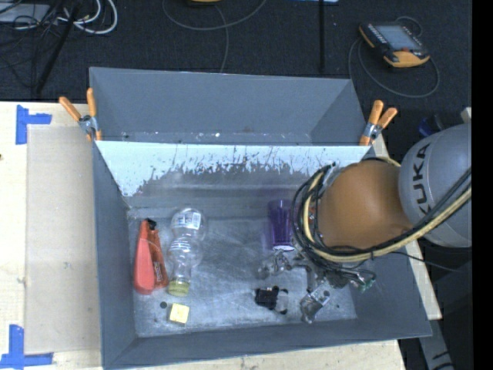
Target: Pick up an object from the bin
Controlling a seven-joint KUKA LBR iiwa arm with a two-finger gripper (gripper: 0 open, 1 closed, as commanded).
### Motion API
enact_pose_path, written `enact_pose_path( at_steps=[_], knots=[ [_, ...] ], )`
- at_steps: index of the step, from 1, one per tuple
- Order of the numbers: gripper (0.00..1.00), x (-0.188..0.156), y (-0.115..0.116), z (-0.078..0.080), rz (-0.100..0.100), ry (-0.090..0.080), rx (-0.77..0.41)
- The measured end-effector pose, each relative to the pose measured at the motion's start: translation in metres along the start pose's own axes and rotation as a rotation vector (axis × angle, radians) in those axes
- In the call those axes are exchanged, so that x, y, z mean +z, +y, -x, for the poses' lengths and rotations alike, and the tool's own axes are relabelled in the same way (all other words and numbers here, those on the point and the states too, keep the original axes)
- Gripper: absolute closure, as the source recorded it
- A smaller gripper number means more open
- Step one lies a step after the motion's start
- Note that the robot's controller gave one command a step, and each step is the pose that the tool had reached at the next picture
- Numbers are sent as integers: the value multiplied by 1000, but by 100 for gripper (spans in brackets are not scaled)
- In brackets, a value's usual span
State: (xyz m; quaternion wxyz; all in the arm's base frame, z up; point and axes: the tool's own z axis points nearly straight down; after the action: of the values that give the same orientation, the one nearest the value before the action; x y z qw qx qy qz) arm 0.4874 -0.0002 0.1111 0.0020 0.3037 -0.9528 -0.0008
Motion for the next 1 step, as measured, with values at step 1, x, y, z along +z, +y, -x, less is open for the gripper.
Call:
enact_pose_path(
  at_steps=[1],
  knots=[
    [100, 40, 0, -8, -4, -8, -110]
  ],
)
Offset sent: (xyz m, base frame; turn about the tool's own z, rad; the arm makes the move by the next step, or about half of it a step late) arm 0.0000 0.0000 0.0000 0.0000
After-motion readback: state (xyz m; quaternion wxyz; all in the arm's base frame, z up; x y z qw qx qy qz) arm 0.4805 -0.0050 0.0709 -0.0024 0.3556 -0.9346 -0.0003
